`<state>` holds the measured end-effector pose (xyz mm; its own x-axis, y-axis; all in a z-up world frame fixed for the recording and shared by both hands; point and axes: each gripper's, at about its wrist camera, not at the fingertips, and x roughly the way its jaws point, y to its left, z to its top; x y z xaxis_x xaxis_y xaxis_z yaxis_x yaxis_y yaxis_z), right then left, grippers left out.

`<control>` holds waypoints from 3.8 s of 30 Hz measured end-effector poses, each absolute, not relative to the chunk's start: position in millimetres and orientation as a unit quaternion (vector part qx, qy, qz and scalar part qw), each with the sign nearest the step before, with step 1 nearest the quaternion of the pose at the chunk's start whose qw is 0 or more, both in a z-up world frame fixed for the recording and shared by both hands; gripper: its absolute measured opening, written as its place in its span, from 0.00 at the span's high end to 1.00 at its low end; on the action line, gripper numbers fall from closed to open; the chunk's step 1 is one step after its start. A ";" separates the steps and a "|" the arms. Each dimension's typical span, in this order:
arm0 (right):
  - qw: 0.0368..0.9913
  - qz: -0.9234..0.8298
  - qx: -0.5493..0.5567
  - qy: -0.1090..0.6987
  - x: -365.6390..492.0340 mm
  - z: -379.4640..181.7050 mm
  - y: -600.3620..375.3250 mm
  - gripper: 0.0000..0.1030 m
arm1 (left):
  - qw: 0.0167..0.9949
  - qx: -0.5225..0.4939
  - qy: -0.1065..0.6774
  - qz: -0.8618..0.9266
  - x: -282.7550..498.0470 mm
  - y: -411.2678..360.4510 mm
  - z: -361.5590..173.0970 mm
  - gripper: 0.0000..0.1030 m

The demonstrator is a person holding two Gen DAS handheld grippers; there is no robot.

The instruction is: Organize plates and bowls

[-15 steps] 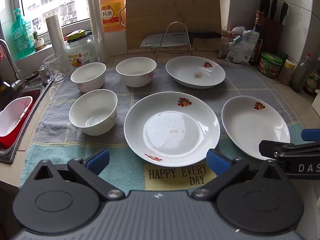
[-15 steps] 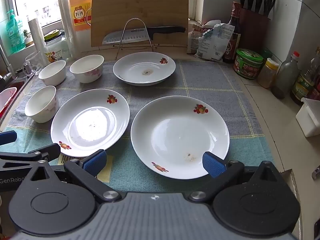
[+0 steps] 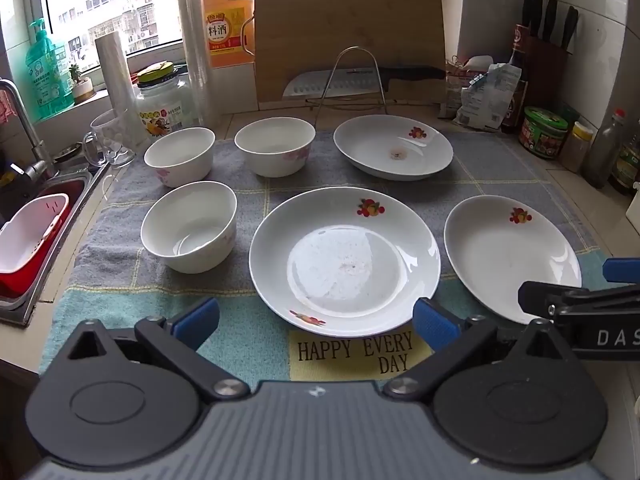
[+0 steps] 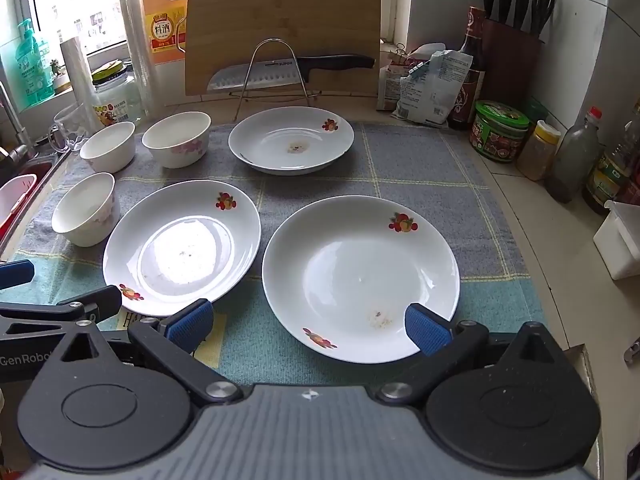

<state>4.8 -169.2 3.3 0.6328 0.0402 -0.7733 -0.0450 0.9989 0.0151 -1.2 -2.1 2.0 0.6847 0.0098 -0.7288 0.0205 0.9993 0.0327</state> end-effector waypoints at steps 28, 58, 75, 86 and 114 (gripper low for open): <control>0.905 0.026 -0.004 0.424 2.5 2.2 -170.8 0.00 | 0.918 0.020 0.396 0.000 -0.4 -2.9 3.9 0.01; 0.907 0.029 -0.007 0.421 2.4 3.9 -172.1 0.00 | 0.919 0.021 0.393 0.010 -5.5 -8.9 7.4 0.01; 0.913 0.055 -0.016 0.404 -7.0 7.6 -188.8 0.00 | 0.924 0.017 0.381 0.015 -15.8 -26.2 10.0 0.01; 0.923 0.091 -0.033 0.373 -14.4 10.9 -211.9 0.00 | 0.931 -0.008 0.366 0.004 -22.0 -43.6 14.2 0.01; 0.902 0.150 -0.040 0.403 -7.9 -75.2 -266.5 0.00 | 0.930 0.008 0.367 -0.003 -14.4 -65.3 -1.8 0.01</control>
<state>-7.9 -266.5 -75.2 0.6308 0.2389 -0.7383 -0.3031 0.9517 0.0490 -14.4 -65.3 -1.8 0.7307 0.0011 -0.6828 0.0109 0.9999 0.0133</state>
